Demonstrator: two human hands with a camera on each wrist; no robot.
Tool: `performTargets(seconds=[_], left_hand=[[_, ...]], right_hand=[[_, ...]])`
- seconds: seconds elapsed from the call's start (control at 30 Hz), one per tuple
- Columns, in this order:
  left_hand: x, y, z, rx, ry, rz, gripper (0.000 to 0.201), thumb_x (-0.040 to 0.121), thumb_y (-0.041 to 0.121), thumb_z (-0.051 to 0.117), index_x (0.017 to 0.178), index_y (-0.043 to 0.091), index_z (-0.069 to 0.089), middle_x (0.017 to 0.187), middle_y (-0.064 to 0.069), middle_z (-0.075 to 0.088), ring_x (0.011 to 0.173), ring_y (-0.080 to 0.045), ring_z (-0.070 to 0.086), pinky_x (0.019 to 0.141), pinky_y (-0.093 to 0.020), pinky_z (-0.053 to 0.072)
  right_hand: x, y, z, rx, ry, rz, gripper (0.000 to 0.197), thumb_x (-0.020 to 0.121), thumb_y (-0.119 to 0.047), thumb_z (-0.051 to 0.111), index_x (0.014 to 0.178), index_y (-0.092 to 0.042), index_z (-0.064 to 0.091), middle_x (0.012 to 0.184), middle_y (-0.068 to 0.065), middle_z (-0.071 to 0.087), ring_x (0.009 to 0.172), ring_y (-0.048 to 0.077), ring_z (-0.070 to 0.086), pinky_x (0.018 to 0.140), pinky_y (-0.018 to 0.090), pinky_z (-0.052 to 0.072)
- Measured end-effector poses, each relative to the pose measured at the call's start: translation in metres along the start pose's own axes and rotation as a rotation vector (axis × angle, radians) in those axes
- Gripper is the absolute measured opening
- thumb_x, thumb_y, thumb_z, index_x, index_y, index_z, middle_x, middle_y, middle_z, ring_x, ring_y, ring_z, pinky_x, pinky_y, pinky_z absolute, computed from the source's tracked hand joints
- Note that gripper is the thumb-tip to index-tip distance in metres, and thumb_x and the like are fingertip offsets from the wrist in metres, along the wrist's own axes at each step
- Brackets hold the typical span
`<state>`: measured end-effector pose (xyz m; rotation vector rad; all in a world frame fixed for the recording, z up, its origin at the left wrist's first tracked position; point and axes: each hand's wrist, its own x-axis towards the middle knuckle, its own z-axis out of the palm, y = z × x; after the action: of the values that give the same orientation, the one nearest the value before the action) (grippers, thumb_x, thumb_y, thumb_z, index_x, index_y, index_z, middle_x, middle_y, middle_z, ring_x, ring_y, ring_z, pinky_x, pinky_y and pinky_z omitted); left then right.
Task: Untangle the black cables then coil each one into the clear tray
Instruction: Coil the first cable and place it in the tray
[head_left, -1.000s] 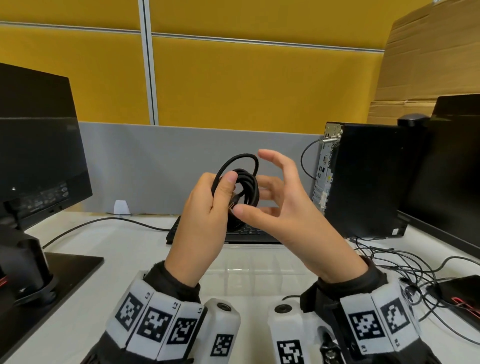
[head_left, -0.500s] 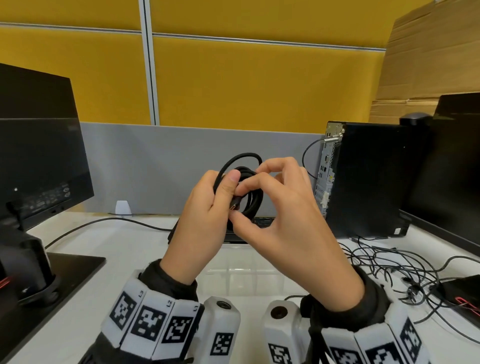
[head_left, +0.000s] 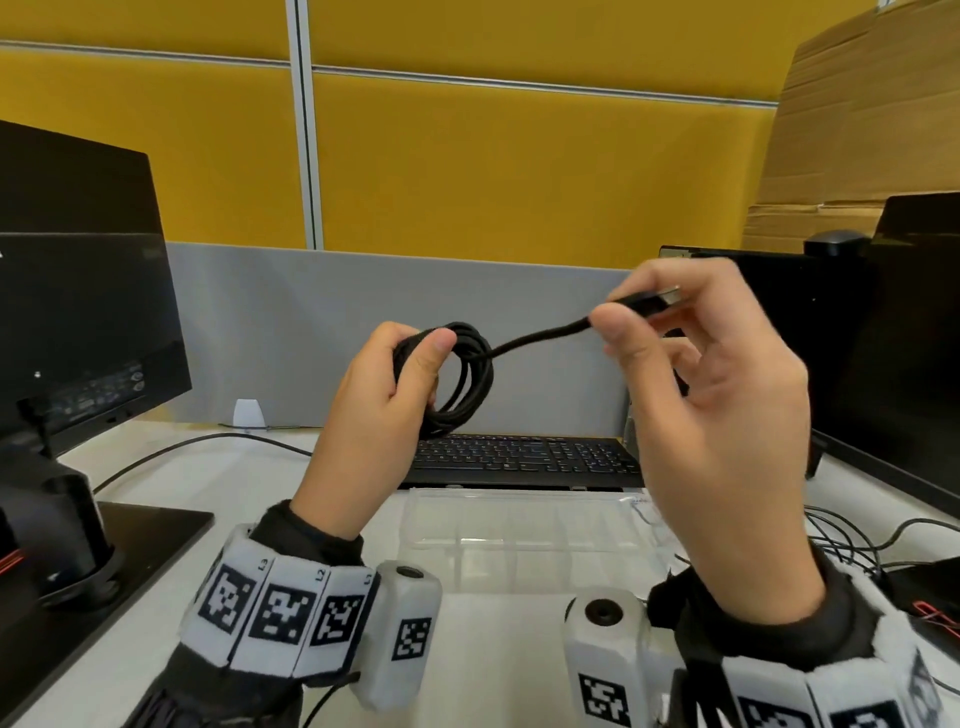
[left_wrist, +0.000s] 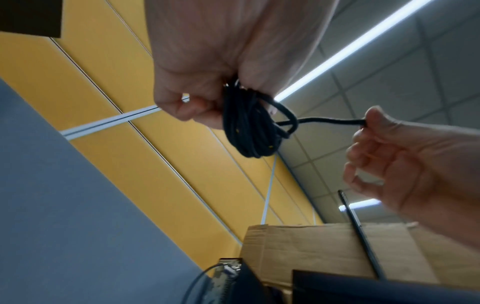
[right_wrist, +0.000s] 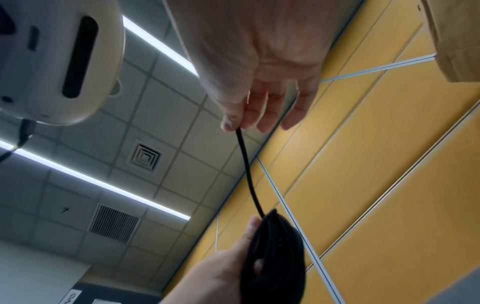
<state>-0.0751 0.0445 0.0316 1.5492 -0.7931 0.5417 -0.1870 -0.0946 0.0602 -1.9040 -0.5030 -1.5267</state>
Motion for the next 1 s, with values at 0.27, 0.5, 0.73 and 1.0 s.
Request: performTargets(seconds=[0.27,0.5,0.73,1.0], left_hand=[[0.000,-0.005,-0.005,0.235,0.088,0.076,0.031,0.094,0.037,0.041,0.093,0.008,0.050,0.067,0.008,0.046,0.062,-0.001,0.047,0.055,-0.015,0.038],[-0.005,0.001,0.005,0.280,0.062,0.140,0.022,0.095,0.032,0.044,0.091,0.010,0.049,0.066,0.012,0.048,0.063,0.002,0.050,0.055,-0.011,0.037],[-0.006,-0.010,0.009,0.380,0.086,0.122,0.039,0.086,0.054,0.029,0.091,0.018,0.045,0.073,0.010,0.053,0.068,-0.006,0.053,0.056,-0.017,0.038],[-0.006,0.004,0.004,0.193,0.018,0.117,0.031,0.091,0.041,0.036,0.082,0.014,0.049,0.057,0.008,0.041,0.054,-0.007,0.042,0.051,-0.015,0.033]], right_hand=[[-0.003,0.000,-0.010,-0.411,-0.628,0.216,0.012,0.092,-0.031,0.042,0.096,-0.033,0.054,0.077,-0.017,0.058,0.077,0.006,0.053,0.070,0.030,0.044],[-0.018,-0.004,0.036,-0.812,-0.695,0.070,0.029,0.099,-0.038,0.020,0.082,-0.024,0.038,0.051,-0.007,0.033,0.045,0.017,0.030,0.051,0.033,0.030],[-0.016,0.002,0.025,-0.475,-0.690,0.154,0.036,0.098,-0.049,0.019,0.095,-0.024,0.045,0.050,-0.003,0.033,0.048,0.020,0.037,0.046,0.030,0.028],[-0.009,0.045,0.010,-0.620,-0.181,-0.159,0.024,0.096,-0.027,0.043,0.093,-0.018,0.064,0.088,0.002,0.050,0.082,0.021,0.040,0.065,0.038,0.032]])
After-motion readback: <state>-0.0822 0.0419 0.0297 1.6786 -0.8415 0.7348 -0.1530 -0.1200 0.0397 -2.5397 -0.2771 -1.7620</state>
